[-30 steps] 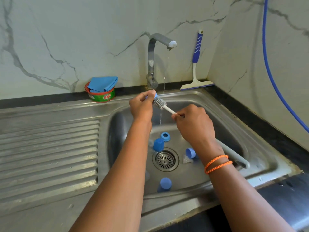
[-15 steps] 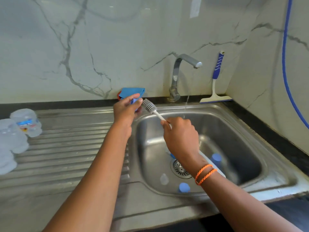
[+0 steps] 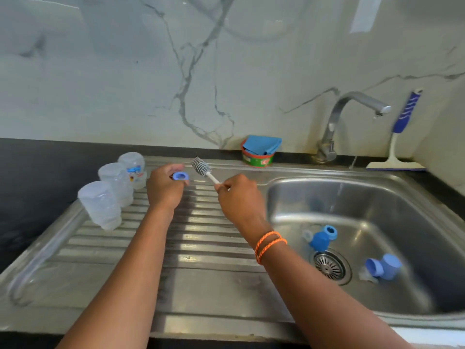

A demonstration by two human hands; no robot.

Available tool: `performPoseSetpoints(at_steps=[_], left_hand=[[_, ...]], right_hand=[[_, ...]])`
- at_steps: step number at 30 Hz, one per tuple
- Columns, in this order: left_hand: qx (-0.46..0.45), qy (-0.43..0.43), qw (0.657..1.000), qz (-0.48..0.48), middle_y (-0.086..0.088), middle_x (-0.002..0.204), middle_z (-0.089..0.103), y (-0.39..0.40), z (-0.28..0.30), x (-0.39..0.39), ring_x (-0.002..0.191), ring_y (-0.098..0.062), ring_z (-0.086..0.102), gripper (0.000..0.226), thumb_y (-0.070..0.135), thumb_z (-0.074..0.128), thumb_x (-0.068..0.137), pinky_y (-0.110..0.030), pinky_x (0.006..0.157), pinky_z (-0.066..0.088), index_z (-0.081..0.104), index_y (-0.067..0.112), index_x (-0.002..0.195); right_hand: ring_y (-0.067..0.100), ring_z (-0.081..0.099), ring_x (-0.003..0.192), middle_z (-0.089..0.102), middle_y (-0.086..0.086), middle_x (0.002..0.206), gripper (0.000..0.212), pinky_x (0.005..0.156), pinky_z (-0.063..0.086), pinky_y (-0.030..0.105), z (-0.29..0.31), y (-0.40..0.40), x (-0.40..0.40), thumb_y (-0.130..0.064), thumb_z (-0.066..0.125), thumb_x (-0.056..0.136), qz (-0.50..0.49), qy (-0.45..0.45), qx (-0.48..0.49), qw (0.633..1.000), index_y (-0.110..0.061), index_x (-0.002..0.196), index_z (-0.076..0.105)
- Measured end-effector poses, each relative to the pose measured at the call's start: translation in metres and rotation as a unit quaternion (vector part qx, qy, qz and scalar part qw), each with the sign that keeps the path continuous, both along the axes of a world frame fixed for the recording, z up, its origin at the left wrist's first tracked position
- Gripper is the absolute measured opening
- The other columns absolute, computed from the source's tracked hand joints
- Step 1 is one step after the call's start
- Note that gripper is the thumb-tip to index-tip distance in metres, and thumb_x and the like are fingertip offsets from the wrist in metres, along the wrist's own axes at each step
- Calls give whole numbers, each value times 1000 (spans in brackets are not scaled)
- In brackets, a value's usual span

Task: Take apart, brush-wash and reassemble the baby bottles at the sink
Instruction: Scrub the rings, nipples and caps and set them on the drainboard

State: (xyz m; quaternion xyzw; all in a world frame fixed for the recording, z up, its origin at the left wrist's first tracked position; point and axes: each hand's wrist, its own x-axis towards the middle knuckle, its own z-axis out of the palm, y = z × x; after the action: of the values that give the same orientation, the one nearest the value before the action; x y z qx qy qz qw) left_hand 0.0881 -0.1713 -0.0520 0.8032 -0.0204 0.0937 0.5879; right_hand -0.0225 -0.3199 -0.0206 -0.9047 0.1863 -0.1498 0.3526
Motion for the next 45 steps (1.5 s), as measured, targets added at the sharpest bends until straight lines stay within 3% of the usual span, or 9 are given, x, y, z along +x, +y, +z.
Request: performPoseSetpoints(at_steps=[5, 12, 17, 22, 28, 34, 38, 42, 45], left_hand=[[102, 12, 994, 37, -1, 126, 72, 23, -8, 10, 113, -23, 67, 49, 4, 78, 85, -40, 99, 54, 69, 23, 130], [113, -6, 994, 7, 2, 138, 64, 16, -2, 0, 117, -19, 62, 61, 12, 82, 85, -34, 95, 49, 61, 26, 141], [99, -75, 992, -37, 10, 127, 69, -21, 16, -4, 118, -11, 62, 37, 18, 77, 89, -21, 90, 44, 71, 27, 124], [48, -75, 992, -94, 16, 94, 75, -94, 18, -17, 95, -5, 70, 22, 26, 72, 84, -35, 95, 55, 78, 30, 104], [36, -88, 967, -237, 16, 87, 74, -201, 7, -56, 84, 4, 67, 16, 15, 71, 91, -14, 79, 49, 79, 23, 102], [56, -17, 940, -337, 11, 90, 77, -291, -20, -93, 88, -6, 71, 12, 18, 72, 91, -28, 86, 57, 78, 29, 95], [127, 23, 913, -388, 10, 90, 78, -329, -46, -95, 91, -12, 72, 18, 26, 67, 89, -39, 91, 59, 74, 32, 73], [261, 28, 873, -410, 11, 89, 77, -359, -74, -85, 93, -15, 72, 20, 31, 58, 82, -32, 92, 54, 71, 34, 67], [328, 50, 841, -427, 7, 111, 75, -376, -93, -81, 102, -15, 67, 14, 23, 73, 85, -27, 92, 49, 73, 36, 86]], right_hand=[[34, 69, 82, 73, 8, 89, 30, 77, 61, 44, -5, 13, 15, -46, 65, 98, 4, -9, 13, 1000, -19, 93, 76], [35, 67, 81, 72, 6, 85, 29, 76, 60, 45, -3, 2, 14, -44, 65, 98, 4, -9, 19, 1000, -19, 89, 76], [33, 67, 84, 72, 7, 86, 30, 77, 59, 43, 2, -35, -1, -44, 65, 97, -17, -11, 34, 999, -18, 87, 77], [38, 69, 83, 73, 11, 80, 30, 76, 59, 41, 4, -98, -30, -42, 59, 85, -83, -3, 32, 996, -17, 82, 75], [39, 68, 81, 71, 12, 81, 19, 73, 55, 39, 0, -196, -91, -35, 64, 82, -185, 34, -2, 982, -18, 77, 73], [36, 66, 87, 70, 9, 90, 13, 73, 48, 35, 4, -245, -143, -21, 69, 93, -242, 62, -105, 963, -25, 100, 79], [29, 68, 89, 72, 5, 96, 12, 77, 56, 38, -2, -257, -142, -24, 74, 92, -234, 70, -138, 960, -27, 103, 79], [32, 68, 102, 68, 8, 112, 20, 84, 56, 41, -9, -261, -132, -28, 73, 95, -221, 85, -174, 956, -24, 115, 73], [34, 67, 105, 68, 10, 116, 23, 85, 54, 40, -9, -265, -128, -27, 69, 98, -233, 100, -211, 944, -19, 119, 70]])
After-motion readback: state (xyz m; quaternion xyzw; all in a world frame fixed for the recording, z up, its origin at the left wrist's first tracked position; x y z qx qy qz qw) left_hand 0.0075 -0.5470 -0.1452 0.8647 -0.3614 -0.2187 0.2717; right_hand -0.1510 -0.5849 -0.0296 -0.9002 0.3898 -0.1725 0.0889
